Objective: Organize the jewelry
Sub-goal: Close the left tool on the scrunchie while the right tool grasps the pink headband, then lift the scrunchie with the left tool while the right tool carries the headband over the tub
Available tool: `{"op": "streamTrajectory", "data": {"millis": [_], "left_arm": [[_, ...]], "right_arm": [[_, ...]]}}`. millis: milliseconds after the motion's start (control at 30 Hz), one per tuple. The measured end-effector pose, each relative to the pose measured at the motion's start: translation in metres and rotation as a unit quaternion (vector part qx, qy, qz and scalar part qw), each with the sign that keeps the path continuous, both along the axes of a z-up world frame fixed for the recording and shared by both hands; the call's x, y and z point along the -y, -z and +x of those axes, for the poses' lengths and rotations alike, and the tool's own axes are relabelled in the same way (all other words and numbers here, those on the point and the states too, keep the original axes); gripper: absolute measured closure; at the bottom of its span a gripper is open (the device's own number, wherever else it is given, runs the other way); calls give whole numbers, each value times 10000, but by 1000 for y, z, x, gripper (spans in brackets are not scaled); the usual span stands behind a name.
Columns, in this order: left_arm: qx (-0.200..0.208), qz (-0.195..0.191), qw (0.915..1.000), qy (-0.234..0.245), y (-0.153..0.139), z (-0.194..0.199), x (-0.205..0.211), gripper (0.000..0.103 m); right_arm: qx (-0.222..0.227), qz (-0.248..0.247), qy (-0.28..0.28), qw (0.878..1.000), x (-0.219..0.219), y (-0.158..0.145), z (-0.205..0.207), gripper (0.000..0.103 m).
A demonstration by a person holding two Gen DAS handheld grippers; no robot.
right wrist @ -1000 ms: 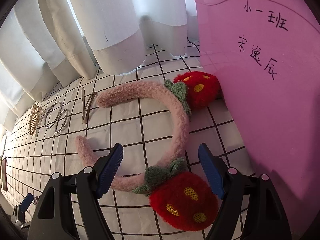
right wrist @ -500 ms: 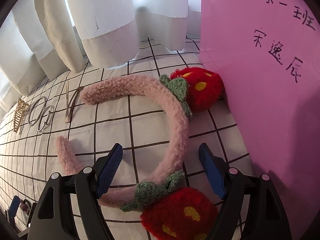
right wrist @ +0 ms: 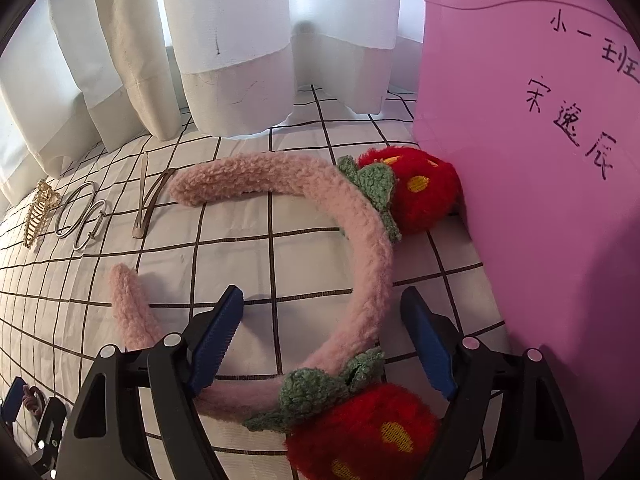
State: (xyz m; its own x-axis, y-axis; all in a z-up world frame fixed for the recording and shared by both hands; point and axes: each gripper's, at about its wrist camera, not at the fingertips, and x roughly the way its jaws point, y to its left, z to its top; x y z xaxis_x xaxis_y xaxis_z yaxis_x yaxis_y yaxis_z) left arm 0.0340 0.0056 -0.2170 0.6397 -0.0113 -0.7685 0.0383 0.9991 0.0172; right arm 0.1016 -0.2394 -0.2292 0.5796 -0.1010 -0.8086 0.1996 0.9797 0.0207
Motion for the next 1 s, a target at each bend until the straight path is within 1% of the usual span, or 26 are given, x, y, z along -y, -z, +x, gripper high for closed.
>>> {"op": "streamTrajectory", "data": {"millis": [33, 67, 100, 133, 167, 200, 233, 267, 300, 367, 467, 633, 1000], "left_arm": [[14, -8, 10000, 43, -1, -1, 1, 32], [26, -9, 10000, 82, -1, -2, 3, 34], [39, -19, 9999, 133, -2, -2, 4, 40], [51, -16, 9998, 186, -2, -3, 5, 47], [65, -18, 9997, 255, -3, -5, 7, 52], [78, -7, 9994, 337, -4, -6, 10, 67], [86, 37, 9991, 405, -5, -7, 14, 81], [89, 89, 9988, 464, -5, -9, 17, 85], [100, 166, 9986, 485, -5, -9, 20, 86], [87, 160, 9986, 501, -6, -8, 19, 87], [14, 32, 9988, 497, -6, -6, 14, 87], [31, 2, 9989, 462, -13, -7, 7, 88], [204, -99, 9984, 511, -43, -6, 0, 88]], "right_arm": [[18, -10, -60, 10000, -2, -1, -1, 36], [23, -31, -97, 9999, -5, -4, -6, 43], [35, -16, -117, 9999, -7, -5, -7, 49], [44, -16, -128, 9999, -7, -6, -8, 53], [55, -13, -131, 9999, -7, -7, -9, 63], [56, 6, -135, 9999, -7, -8, -10, 71], [54, 54, -144, 9999, -6, -9, -11, 75], [54, 109, -154, 9998, -4, -9, -12, 81], [57, 158, -171, 9997, -3, -10, -13, 85], [70, 230, -201, 9995, -2, -10, -14, 88], [159, 246, -238, 9993, -4, -14, -19, 88], [308, 300, -295, 9986, -1, -18, -18, 89], [590, 233, -377, 9973, -2, -49, -24, 89]]}}
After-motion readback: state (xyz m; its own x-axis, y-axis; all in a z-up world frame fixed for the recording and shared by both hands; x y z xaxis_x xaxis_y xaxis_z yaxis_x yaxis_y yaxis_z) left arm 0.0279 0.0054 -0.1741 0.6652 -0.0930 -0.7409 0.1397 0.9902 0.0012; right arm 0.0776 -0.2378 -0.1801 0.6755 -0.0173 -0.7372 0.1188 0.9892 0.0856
